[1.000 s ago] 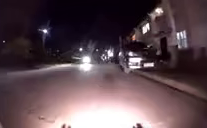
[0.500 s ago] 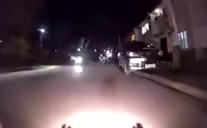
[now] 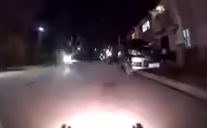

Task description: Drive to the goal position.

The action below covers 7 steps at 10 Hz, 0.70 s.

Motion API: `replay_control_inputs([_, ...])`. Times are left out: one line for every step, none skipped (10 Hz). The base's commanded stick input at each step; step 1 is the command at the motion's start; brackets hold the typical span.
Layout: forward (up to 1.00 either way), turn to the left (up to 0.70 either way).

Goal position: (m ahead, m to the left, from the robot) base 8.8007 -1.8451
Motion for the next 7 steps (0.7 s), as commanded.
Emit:
replay_control_inputs([0.6, 0.0])
replay_control_inputs([0.6, 0.0])
replay_control_inputs([0.6, -0.03])
replay_control_inputs([0.6, -0.13])
replay_control_inputs([0.6, -0.15])
replay_control_inputs([0.6, -0.15])
replay_control_inputs([0.6, -0.15])
